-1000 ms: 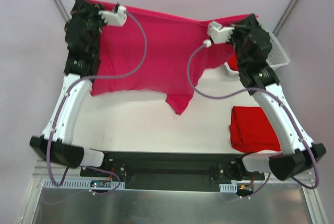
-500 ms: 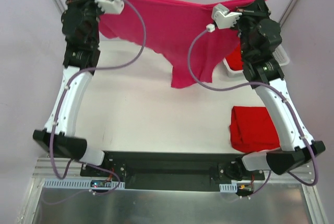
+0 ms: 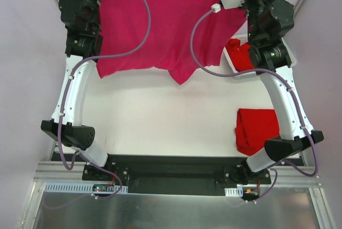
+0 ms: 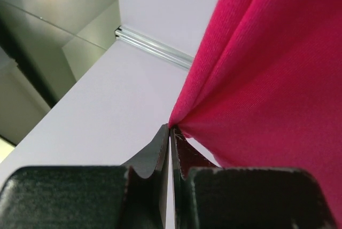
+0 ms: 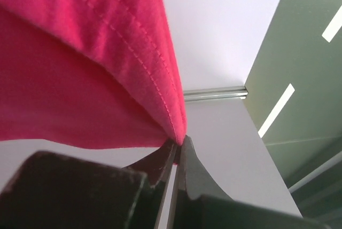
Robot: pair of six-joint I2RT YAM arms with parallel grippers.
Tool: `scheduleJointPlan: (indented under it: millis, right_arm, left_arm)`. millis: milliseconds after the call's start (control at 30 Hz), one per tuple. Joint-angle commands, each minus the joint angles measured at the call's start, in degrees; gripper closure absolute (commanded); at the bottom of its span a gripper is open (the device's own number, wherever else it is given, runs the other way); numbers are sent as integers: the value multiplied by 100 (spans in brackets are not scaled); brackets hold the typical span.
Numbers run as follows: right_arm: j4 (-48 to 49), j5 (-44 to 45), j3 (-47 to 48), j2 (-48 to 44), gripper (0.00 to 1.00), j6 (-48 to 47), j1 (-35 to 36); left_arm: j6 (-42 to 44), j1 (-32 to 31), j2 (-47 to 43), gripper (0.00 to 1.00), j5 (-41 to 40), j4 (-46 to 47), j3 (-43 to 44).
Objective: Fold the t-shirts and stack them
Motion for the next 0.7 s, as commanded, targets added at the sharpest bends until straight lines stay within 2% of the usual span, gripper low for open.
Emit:
scheduleJointPlan:
  millis: [0,133,200,333,433,533,667]
  right_arm:
    - [533,180,-251,-731,99,-186,6]
    - [551,215,-462,-1232,99,-388,147]
    - [515,180,-506,-1513,99,-555,208]
    - [533,-82,-541,-1917,99,-705,217]
    - [673,-617,-682,-2304,99,-714,217]
    - [682,-1023,-437,-2376,99,-871,217]
    - [674,-1033,-216,-2279,99,-977,226]
  left_arm:
    - [198,-161,-842,100,-371,664,-587]
    - [339,-459,-1799,100,-433,726,-1150]
    - [479,-722,-2038,100,-547,726,-1168]
    - [875,-803,-2600,100,-530,962,-1045]
    - [1120,-811,-2943,100,-328,1243,-1115]
    - [1384,-803,-3102,100,-55,1473,-1098]
    - [1403,-803,-3172,100,7,1482,-1264]
